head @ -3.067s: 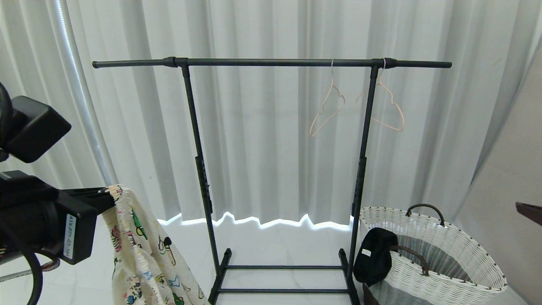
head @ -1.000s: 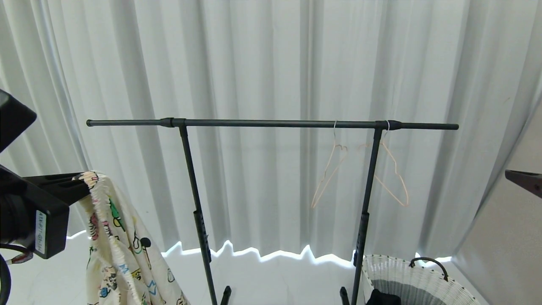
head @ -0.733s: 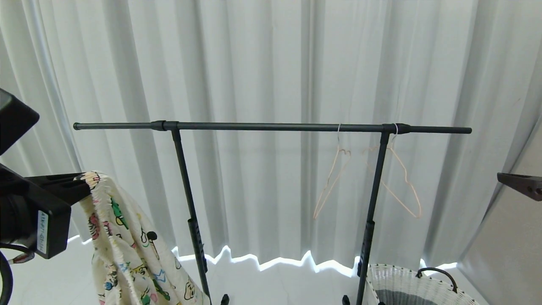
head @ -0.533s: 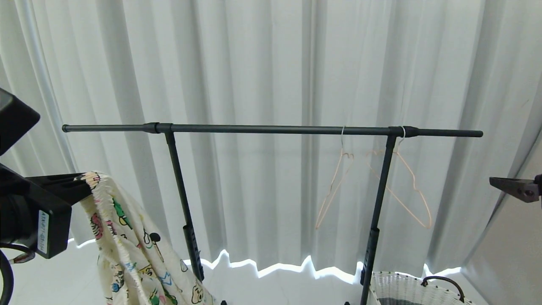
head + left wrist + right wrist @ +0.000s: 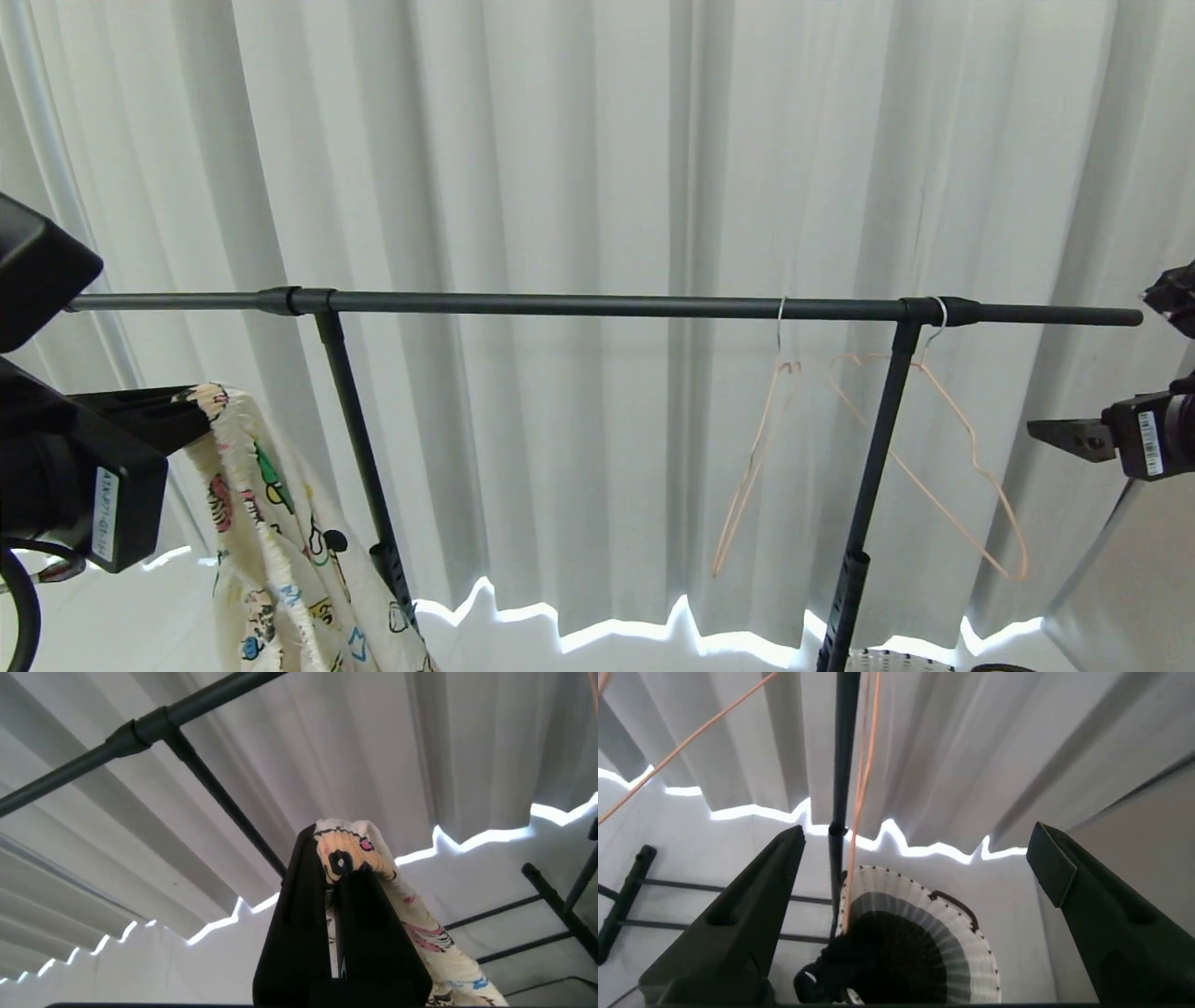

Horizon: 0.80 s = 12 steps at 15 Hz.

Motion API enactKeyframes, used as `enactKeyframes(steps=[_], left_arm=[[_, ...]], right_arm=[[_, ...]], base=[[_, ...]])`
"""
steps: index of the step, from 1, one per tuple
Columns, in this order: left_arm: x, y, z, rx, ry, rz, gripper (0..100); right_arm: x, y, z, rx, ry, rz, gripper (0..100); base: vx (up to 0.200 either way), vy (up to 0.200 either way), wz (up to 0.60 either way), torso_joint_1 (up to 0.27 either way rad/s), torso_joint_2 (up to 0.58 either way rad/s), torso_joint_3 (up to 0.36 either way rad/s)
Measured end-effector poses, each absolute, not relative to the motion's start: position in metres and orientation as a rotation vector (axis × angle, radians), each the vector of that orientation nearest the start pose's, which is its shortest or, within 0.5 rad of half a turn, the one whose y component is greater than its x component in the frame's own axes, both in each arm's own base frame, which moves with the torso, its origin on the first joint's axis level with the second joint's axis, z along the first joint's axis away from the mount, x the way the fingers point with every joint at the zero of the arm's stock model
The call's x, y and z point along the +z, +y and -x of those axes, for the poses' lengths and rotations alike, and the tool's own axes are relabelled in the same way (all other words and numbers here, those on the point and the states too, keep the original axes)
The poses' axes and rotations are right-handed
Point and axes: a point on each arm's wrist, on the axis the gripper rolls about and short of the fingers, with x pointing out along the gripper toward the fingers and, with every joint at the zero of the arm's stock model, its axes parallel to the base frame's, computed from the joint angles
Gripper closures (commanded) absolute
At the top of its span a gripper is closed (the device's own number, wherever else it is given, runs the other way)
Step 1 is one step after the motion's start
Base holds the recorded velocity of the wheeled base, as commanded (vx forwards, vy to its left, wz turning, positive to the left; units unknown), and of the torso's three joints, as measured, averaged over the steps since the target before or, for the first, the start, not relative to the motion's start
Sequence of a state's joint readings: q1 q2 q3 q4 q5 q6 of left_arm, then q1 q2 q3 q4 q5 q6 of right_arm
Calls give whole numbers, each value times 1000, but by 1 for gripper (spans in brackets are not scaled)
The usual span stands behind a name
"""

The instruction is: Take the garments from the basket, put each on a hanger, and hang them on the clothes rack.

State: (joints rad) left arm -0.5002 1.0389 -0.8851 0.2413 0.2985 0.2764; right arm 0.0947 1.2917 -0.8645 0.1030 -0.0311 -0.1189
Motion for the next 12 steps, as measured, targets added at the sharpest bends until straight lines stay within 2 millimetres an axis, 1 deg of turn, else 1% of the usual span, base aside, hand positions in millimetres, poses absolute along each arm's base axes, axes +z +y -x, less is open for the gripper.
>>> enactKeyframes(steps=[2, 3, 5, 8, 10, 12], left_arm=[[263, -54, -113, -250, 347, -431, 100], [261, -54, -113, -249, 355, -433, 100], [258, -53, -111, -245, 327, -422, 100], [261, -53, -112, -235, 243, -391, 100], [261, -54, -112, -234, 238, -392, 100], [260, -54, -112, -233, 239, -393, 100]], right_arm=[[224, 19, -206, 91, 564, 134, 0], [219, 20, -214, 85, 566, 114, 0], [205, 22, -231, 78, 576, 80, 0], [180, 25, -253, 76, 618, 70, 0], [167, 27, -267, 76, 628, 69, 0], [155, 28, -276, 76, 659, 70, 0]], base=[[0, 0, 0, 0, 0, 0], [0, 0, 0, 0, 0, 0], [0, 0, 0, 0, 0, 0], [0, 0, 0, 0, 0, 0], [0, 0, 0, 0, 0, 0], [0, 0, 0, 0, 0, 0]])
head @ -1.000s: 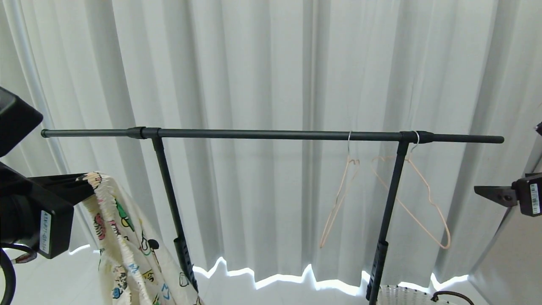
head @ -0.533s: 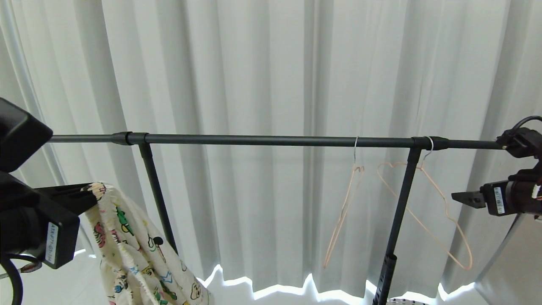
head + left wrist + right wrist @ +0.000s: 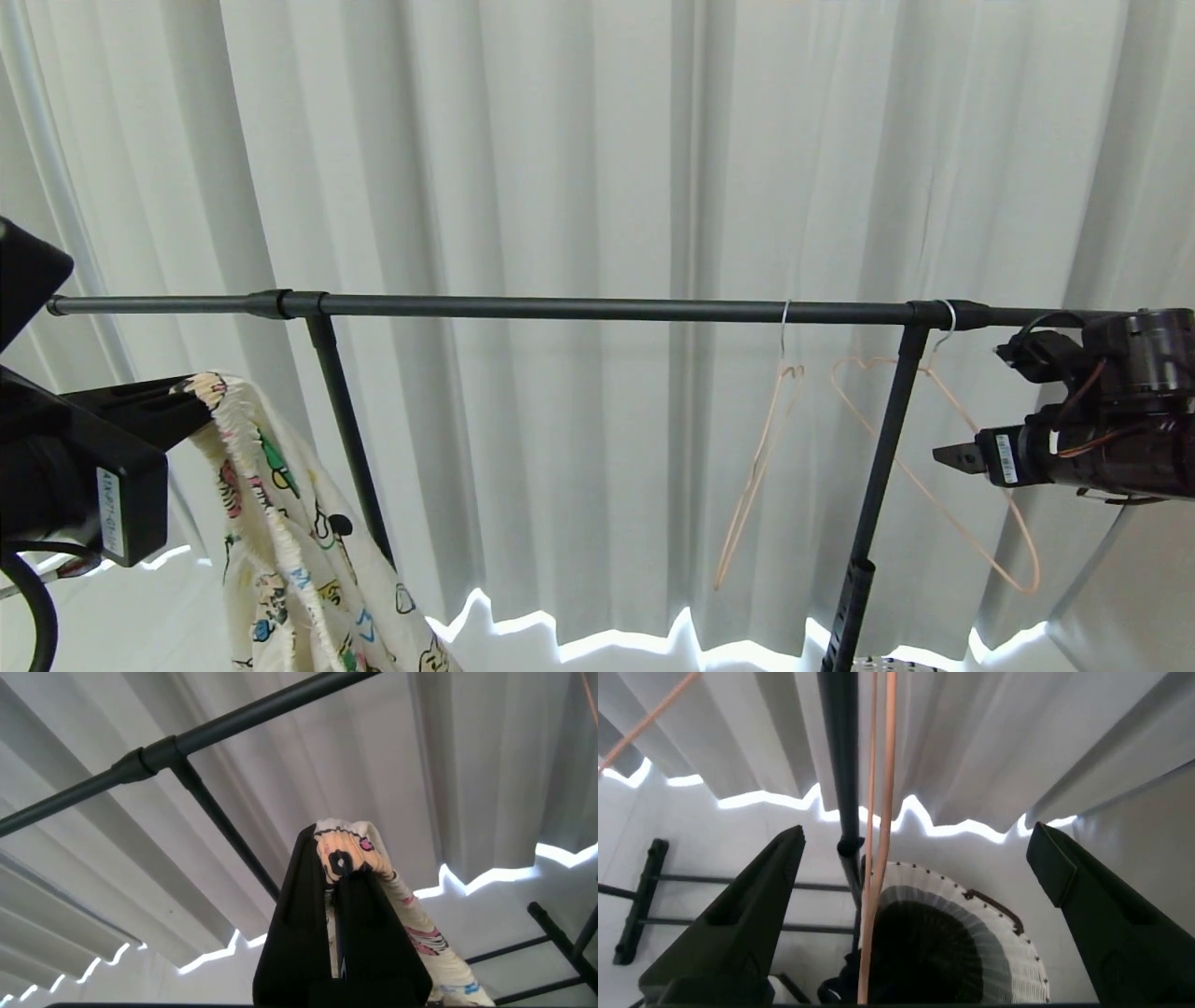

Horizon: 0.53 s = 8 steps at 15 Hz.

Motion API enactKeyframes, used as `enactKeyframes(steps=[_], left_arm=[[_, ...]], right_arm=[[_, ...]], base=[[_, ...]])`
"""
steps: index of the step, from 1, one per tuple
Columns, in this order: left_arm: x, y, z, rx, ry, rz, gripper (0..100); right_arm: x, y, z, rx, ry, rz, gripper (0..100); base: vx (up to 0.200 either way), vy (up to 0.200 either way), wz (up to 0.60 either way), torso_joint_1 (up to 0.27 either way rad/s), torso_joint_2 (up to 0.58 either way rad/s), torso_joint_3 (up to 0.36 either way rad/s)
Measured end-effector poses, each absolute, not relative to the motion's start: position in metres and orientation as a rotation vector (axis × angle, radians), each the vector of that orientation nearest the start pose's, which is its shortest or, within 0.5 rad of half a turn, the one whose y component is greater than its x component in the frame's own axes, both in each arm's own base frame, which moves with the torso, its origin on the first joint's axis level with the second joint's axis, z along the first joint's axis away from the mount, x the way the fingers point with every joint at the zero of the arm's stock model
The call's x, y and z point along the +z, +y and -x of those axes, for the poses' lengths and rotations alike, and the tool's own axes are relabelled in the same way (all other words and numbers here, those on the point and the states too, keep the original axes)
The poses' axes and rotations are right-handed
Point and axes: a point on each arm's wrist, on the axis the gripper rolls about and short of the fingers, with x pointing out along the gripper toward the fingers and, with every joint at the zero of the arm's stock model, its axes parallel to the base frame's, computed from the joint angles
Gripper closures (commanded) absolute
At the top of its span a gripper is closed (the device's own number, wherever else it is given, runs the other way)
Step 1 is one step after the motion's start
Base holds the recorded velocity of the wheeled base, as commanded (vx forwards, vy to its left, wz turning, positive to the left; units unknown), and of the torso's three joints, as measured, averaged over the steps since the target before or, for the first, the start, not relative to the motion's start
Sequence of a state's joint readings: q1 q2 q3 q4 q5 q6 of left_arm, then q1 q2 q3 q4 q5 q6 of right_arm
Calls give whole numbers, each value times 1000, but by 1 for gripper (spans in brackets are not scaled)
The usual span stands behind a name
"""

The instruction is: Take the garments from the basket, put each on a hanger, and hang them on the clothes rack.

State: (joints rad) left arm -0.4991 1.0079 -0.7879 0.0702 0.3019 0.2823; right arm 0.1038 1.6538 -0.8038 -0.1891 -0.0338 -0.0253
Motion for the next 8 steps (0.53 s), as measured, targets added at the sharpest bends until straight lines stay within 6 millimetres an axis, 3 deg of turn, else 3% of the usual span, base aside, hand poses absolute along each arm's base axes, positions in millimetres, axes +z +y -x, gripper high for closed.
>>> enactKeyframes(steps=[7, 8], left_arm=[[260, -53, -112, -233, 235, -429, 100], [260, -53, -112, -233, 235, -429, 100]], right_arm=[[139, 30, -297, 43, 712, -6, 0], [137, 30, -298, 42, 718, -7, 100]], base=[[0, 0, 0, 0, 0, 0], [0, 0, 0, 0, 0, 0]])
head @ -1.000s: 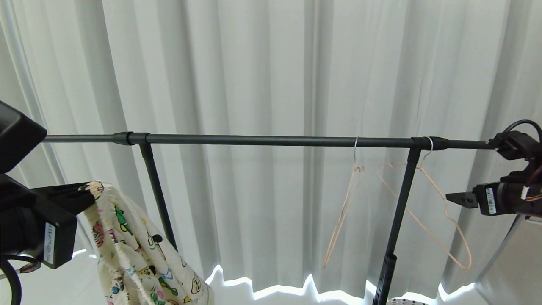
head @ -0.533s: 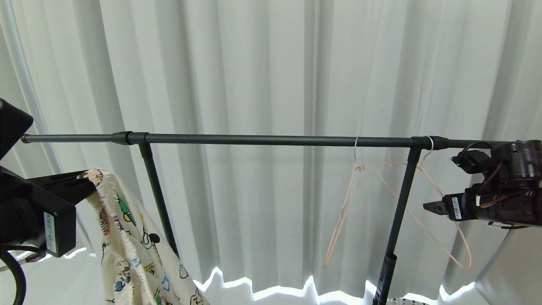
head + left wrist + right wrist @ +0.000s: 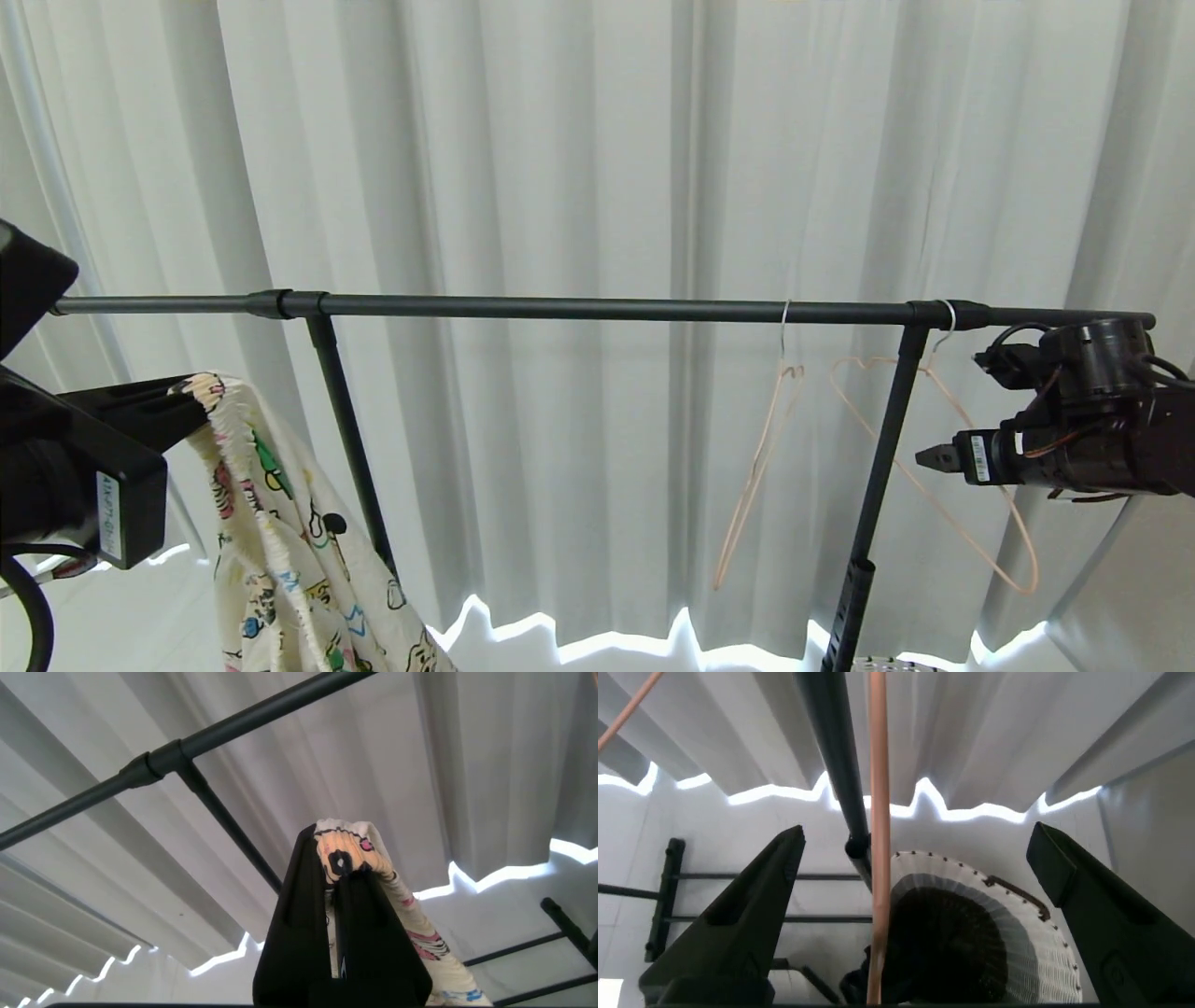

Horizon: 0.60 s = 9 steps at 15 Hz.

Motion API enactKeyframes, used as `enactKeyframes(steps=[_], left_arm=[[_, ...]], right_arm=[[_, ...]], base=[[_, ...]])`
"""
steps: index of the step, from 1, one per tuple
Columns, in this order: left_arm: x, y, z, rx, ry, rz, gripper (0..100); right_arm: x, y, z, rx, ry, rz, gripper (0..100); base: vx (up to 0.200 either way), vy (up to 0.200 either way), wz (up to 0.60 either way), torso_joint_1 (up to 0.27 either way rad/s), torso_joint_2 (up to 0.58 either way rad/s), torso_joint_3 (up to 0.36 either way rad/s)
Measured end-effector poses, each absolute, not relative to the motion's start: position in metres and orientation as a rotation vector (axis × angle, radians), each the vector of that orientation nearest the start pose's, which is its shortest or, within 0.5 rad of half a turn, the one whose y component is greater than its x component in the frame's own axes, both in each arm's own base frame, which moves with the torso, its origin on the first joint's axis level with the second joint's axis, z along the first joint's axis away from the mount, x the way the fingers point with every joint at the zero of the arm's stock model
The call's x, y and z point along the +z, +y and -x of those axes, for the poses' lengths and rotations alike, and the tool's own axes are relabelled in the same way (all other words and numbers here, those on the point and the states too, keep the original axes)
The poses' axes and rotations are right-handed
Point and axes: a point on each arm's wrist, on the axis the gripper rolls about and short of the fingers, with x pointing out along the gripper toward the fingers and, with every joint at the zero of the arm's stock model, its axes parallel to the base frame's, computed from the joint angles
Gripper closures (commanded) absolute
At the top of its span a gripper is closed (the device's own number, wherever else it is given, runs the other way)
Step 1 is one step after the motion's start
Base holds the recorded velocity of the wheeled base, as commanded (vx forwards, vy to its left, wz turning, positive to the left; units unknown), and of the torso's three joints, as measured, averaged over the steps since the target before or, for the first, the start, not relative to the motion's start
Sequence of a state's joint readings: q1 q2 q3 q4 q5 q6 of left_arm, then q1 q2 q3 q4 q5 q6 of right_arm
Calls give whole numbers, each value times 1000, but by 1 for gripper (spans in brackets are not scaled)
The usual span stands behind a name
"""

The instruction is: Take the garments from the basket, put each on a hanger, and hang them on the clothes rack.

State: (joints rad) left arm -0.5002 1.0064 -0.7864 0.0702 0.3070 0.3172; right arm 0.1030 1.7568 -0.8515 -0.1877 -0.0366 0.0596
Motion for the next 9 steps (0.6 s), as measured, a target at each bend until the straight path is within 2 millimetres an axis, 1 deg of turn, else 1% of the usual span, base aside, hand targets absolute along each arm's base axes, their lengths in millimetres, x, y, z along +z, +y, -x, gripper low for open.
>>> enactKeyframes(steps=[5, 9], left_arm=[[260, -53, -112, -233, 237, -430, 100], [260, -53, -112, -233, 235, -429, 100]], right_arm=[[133, 30, -301, 41, 730, -7, 100], [135, 30, -300, 39, 721, -15, 100]], base=[[0, 0, 0, 0, 0, 0], [0, 0, 0, 0, 0, 0]])
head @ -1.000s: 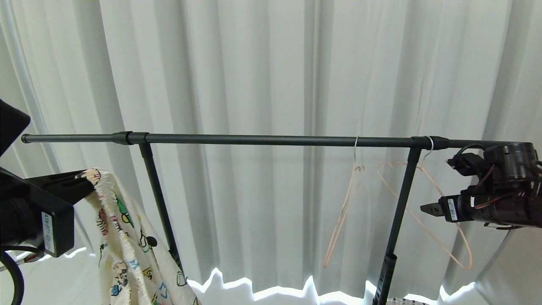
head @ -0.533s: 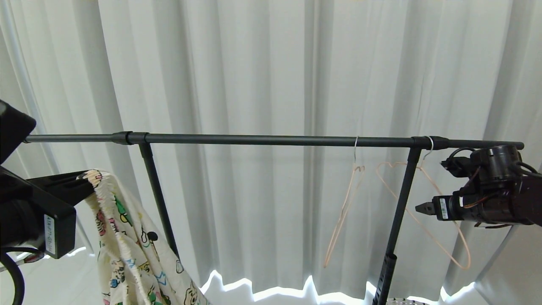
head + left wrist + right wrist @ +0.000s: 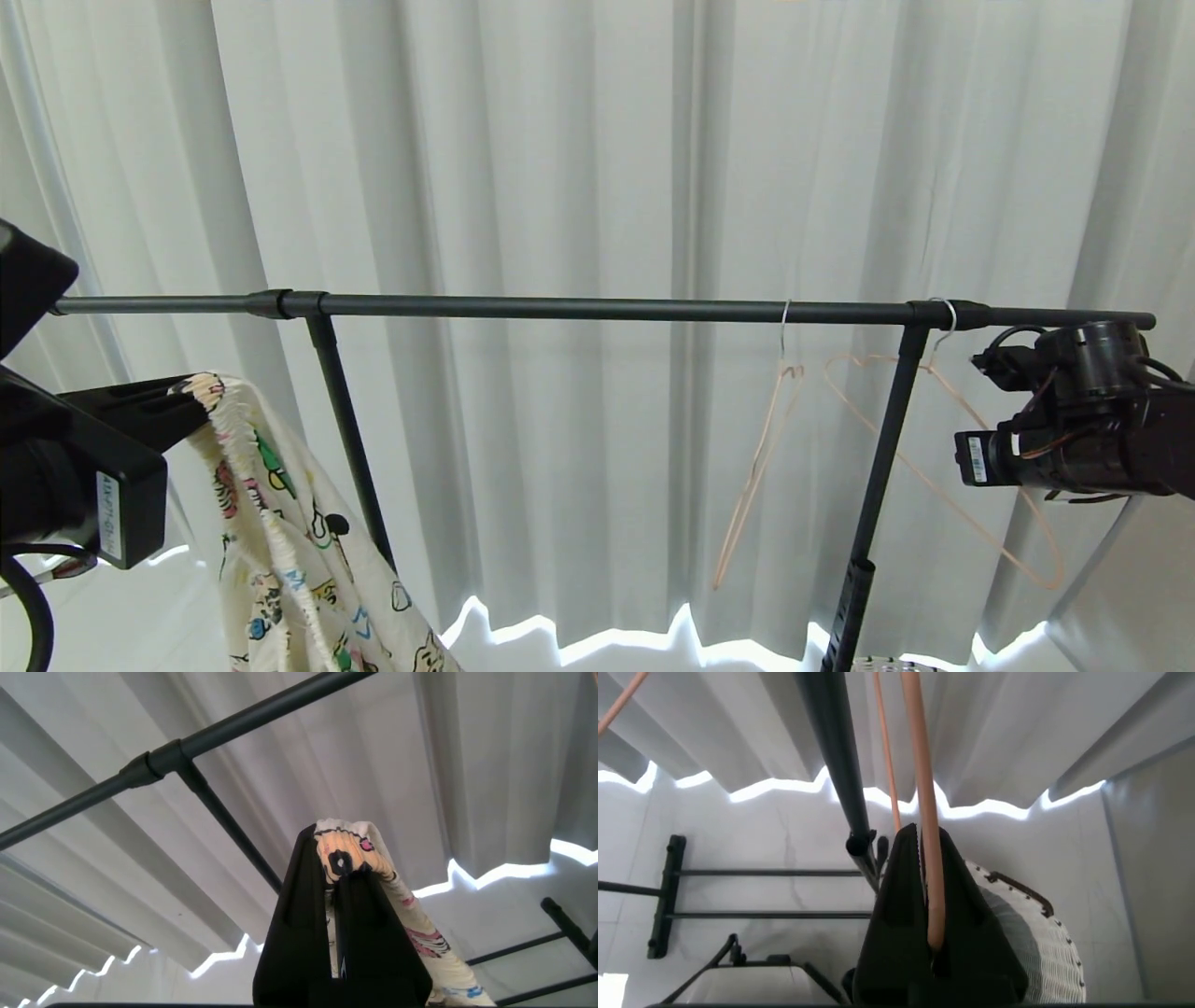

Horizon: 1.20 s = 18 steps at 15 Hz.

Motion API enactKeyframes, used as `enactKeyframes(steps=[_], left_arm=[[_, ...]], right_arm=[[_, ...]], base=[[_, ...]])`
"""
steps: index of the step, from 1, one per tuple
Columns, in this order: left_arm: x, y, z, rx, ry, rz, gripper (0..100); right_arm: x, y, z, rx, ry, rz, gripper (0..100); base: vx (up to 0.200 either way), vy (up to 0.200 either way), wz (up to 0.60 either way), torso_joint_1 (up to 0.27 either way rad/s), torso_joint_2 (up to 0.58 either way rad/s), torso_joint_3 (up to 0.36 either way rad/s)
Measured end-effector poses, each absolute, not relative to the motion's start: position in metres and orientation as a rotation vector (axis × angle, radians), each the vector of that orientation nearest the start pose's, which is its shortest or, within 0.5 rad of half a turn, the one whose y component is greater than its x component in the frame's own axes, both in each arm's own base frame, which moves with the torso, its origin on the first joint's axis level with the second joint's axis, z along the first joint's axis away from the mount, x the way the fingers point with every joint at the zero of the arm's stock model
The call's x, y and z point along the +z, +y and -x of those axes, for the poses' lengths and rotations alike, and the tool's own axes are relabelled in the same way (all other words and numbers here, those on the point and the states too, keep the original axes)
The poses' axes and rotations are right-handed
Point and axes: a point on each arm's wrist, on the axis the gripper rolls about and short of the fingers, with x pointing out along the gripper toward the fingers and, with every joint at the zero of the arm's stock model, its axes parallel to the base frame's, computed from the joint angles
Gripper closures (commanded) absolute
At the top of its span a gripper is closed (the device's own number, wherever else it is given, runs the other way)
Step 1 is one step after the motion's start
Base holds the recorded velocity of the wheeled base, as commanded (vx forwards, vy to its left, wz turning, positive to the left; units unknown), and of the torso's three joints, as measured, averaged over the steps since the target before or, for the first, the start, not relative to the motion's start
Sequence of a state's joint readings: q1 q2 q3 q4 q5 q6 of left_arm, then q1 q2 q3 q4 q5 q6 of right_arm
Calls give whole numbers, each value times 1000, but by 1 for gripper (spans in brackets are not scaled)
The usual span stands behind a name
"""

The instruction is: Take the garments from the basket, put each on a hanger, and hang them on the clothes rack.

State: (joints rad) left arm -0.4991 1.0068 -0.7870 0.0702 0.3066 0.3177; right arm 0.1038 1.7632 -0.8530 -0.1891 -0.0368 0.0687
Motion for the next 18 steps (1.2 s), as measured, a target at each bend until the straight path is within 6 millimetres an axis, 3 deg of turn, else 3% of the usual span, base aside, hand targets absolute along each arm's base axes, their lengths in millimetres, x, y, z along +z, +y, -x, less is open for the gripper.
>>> enactKeyframes(steps=[11, 18], left_arm=[[261, -53, -111, -232, 229, -427, 100], [263, -51, -111, -220, 217, -438, 100]], right_arm=[[167, 27, -273, 36, 622, -28, 100], [171, 24, -251, -19, 605, -9, 100]], base=[[0, 0, 0, 0, 0, 0], [-200, 0, 0, 1, 2, 1]])
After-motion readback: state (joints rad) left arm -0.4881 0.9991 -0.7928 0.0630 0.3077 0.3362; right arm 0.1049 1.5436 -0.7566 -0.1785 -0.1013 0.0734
